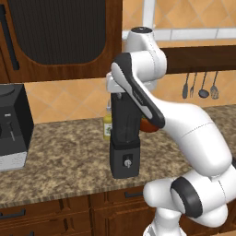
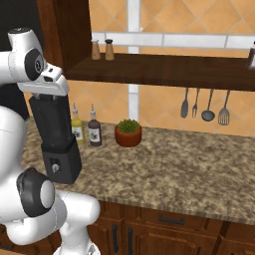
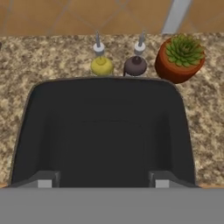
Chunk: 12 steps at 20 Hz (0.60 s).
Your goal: Close the lid blender by securely placing the lid on top.
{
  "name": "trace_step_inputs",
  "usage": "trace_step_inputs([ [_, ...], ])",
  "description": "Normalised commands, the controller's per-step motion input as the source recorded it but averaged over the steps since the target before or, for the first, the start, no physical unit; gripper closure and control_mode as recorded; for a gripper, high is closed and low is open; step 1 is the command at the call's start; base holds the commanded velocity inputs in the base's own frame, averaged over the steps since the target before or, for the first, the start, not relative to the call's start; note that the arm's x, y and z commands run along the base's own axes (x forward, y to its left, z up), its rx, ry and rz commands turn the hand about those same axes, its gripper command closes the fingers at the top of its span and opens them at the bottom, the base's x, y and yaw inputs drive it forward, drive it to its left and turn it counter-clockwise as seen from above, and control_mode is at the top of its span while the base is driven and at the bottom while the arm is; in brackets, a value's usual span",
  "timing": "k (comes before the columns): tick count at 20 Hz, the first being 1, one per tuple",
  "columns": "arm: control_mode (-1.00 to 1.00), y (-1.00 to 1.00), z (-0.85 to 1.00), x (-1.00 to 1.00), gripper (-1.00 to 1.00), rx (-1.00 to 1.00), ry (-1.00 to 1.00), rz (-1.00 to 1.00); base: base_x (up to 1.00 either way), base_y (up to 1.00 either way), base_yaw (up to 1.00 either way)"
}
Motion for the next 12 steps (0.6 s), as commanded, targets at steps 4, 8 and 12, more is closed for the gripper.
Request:
trace_step_inputs([
  [4,-1.00,-0.23,0.00,-0.33,-1.00,0.00,0.00,0.00,0.00,0.00,0.00],
  [8,-1.00,-0.36,0.09,-0.43,-1.00,0.00,0.00,0.00,0.00,0.00,0.00],
  [12,-1.00,-0.39,0.22,-0.37,-1.00,0.00,0.00,0.00,0.00,0.00,0.00],
])
